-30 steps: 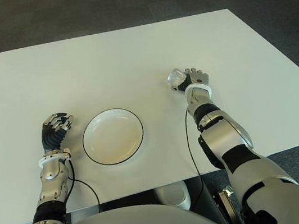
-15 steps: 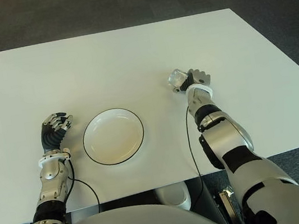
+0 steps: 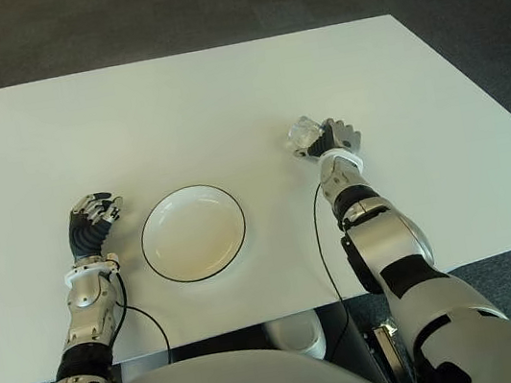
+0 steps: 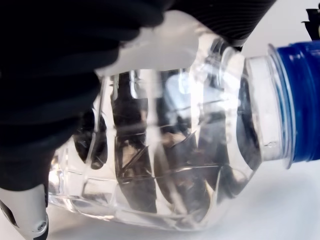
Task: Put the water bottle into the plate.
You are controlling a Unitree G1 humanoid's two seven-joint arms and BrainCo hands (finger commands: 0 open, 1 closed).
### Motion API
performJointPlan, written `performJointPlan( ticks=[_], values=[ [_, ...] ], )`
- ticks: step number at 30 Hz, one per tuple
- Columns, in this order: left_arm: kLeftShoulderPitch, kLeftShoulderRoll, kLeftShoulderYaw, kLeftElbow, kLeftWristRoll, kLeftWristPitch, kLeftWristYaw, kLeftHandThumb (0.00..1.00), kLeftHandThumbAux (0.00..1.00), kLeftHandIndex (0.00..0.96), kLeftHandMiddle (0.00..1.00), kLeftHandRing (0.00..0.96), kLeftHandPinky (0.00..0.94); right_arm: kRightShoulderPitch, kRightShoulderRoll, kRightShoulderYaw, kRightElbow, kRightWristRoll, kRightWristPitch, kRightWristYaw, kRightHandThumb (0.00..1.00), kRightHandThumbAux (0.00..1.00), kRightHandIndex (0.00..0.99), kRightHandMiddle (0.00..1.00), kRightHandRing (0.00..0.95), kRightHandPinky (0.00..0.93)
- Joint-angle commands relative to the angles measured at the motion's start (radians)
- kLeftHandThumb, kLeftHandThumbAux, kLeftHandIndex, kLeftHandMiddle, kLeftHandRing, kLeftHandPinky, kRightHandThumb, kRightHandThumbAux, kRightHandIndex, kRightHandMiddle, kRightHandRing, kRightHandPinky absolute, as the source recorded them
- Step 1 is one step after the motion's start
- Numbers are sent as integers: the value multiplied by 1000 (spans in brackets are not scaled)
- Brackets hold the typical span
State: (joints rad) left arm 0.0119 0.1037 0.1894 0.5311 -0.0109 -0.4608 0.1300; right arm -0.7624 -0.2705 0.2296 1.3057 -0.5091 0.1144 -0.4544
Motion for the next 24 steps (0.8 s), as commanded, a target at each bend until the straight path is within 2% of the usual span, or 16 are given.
performJointPlan(
  ticks=[1, 2, 3, 7, 24],
  values=[
    [5, -2, 1, 8, 6, 26, 8, 702, 717, 431, 563, 539, 522, 65, 45, -42, 34, 57, 4, 15, 730, 704, 441, 746, 745, 768],
    [6, -1, 0, 7, 7, 28, 7, 702, 717, 431, 563, 538, 521, 65, 45, -46, 33, 60, 0, 6, 730, 705, 441, 746, 746, 771],
    [6, -1, 0, 5, 7, 30, 6, 702, 717, 431, 562, 538, 522, 65, 46, -49, 33, 63, -2, 0, 773, 693, 433, 670, 742, 767],
    [5, 3, -2, 9, 12, 24, 4, 701, 718, 431, 561, 543, 526, 67, 45, -50, 31, 62, -14, -22, 833, 677, 420, 561, 738, 762],
    [3, -13, 3, -1, -11, 32, 2, 701, 717, 431, 558, 533, 509, 65, 27, -34, -7, 48, -148, -158, 847, 676, 408, 522, 759, 764]
  ],
)
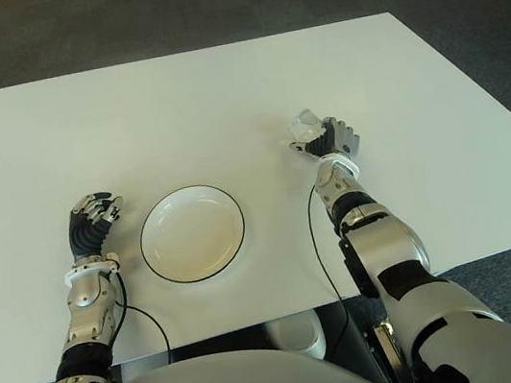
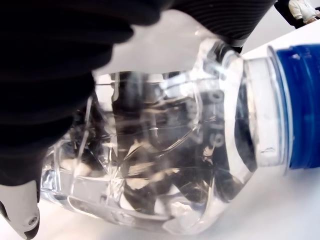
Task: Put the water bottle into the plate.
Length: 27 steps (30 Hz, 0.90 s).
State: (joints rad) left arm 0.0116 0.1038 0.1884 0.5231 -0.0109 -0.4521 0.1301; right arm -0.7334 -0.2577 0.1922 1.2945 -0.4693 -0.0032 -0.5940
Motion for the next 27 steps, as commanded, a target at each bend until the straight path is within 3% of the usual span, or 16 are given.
performJointPlan(
  ticks=[1, 9, 17, 27],
  values=[
    [4, -15, 5, 4, -14, 26, 0, 701, 717, 431, 557, 533, 510, 36, 14, 3, 4, 8, -35, -23, 847, 677, 407, 521, 762, 767],
    [8, -8, 1, 5, 4, 15, 13, 702, 718, 431, 546, 529, 514, 37, 4, 34, -98, -21, -107, -110, 847, 679, 400, 523, 796, 797],
    [3, -7, 4, 11, 7, 26, 13, 700, 717, 431, 555, 530, 510, 53, 9, 41, -235, -37, -124, -159, 847, 681, 394, 528, 822, 822],
    [3, -11, 0, 16, 17, 12, 24, 701, 717, 431, 559, 529, 506, 108, 6, 72, -555, -102, -107, -141, 848, 682, 392, 536, 851, 864]
  ],
)
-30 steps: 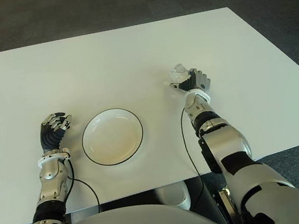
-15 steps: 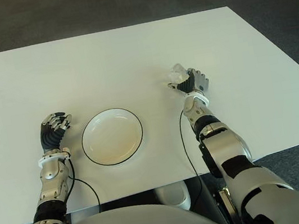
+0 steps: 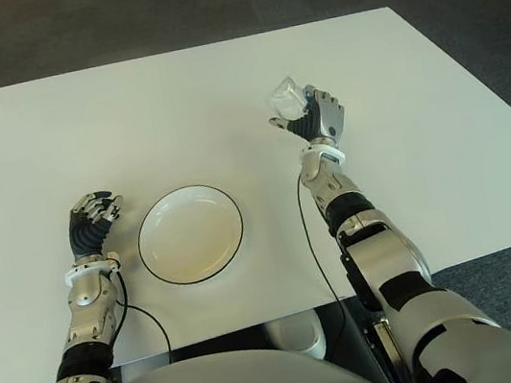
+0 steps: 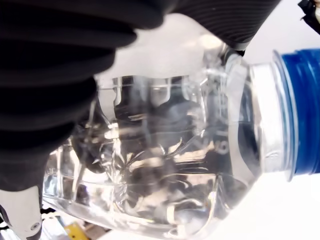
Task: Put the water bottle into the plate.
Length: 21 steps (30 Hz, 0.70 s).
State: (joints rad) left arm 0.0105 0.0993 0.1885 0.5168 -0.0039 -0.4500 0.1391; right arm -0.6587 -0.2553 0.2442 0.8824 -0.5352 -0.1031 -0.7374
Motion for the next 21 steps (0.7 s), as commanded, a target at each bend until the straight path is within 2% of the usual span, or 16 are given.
performJointPlan(
  ticks=[1, 5, 9, 17, 21],
  values=[
    [5, -6, 0, 22, 10, 7, 15, 701, 717, 431, 558, 528, 509, 43, 4, 23, -173, -43, -1, 9, 848, 682, 392, 536, 855, 869],
    [3, -8, 0, 25, 3, -5, 5, 702, 717, 431, 558, 530, 522, 80, 3, 40, -303, -69, 8, 54, 848, 682, 392, 538, 864, 879],
    [4, -12, -2, 27, -1, -19, 0, 703, 717, 431, 564, 544, 534, 106, -8, 50, -395, -75, -15, 122, 848, 682, 391, 541, 870, 882],
    [-5, -8, -2, 42, -3, -35, -3, 702, 717, 431, 583, 564, 562, 154, -30, 77, -530, -106, -80, 214, 847, 683, 389, 542, 879, 888],
    [-6, -7, -1, 45, -4, -42, -3, 702, 716, 431, 587, 570, 571, 197, -36, 112, -614, -116, -140, 276, 847, 683, 390, 543, 882, 890]
  ],
)
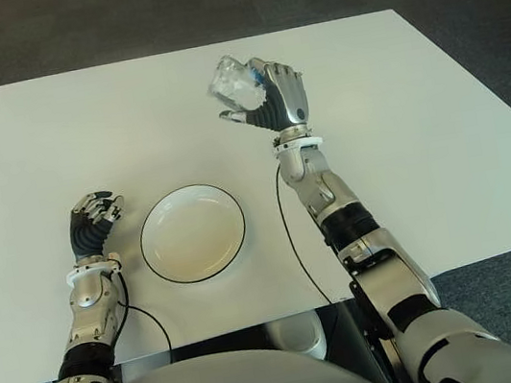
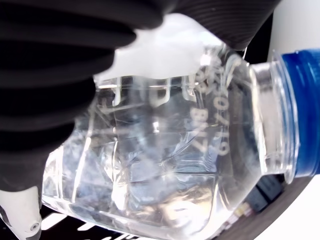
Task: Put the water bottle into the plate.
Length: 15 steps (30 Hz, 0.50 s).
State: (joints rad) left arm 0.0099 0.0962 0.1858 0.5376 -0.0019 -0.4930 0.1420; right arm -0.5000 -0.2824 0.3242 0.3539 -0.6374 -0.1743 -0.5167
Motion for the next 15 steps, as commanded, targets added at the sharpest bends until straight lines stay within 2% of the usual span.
performJointPlan(
  ticks=[1, 7, 9, 11, 15],
  values=[
    [-6, -4, 2, 25, -6, 0, -6, 702, 716, 431, 591, 575, 575, 45, -11, 37, -97, -16, -78, 65, 848, 682, 391, 544, 883, 890],
    [-12, 1, 4, 45, -5, -12, -5, 702, 716, 432, 602, 585, 574, 76, -25, 48, -142, -8, -135, 144, 848, 682, 392, 545, 884, 889],
    [-16, 2, 6, 53, -3, -18, -2, 702, 716, 432, 603, 585, 569, 79, -44, 61, -146, 15, -176, 211, 849, 682, 392, 546, 884, 889],
    [-19, 3, 7, 59, 0, -25, 2, 701, 716, 432, 607, 588, 572, 78, -57, 73, -138, 30, -217, 264, 849, 681, 393, 547, 884, 887],
    [-23, 10, 3, 78, 19, -58, 12, 701, 716, 432, 616, 601, 591, 68, -50, 94, -83, 31, -286, 303, 849, 681, 394, 550, 884, 887]
  ],
)
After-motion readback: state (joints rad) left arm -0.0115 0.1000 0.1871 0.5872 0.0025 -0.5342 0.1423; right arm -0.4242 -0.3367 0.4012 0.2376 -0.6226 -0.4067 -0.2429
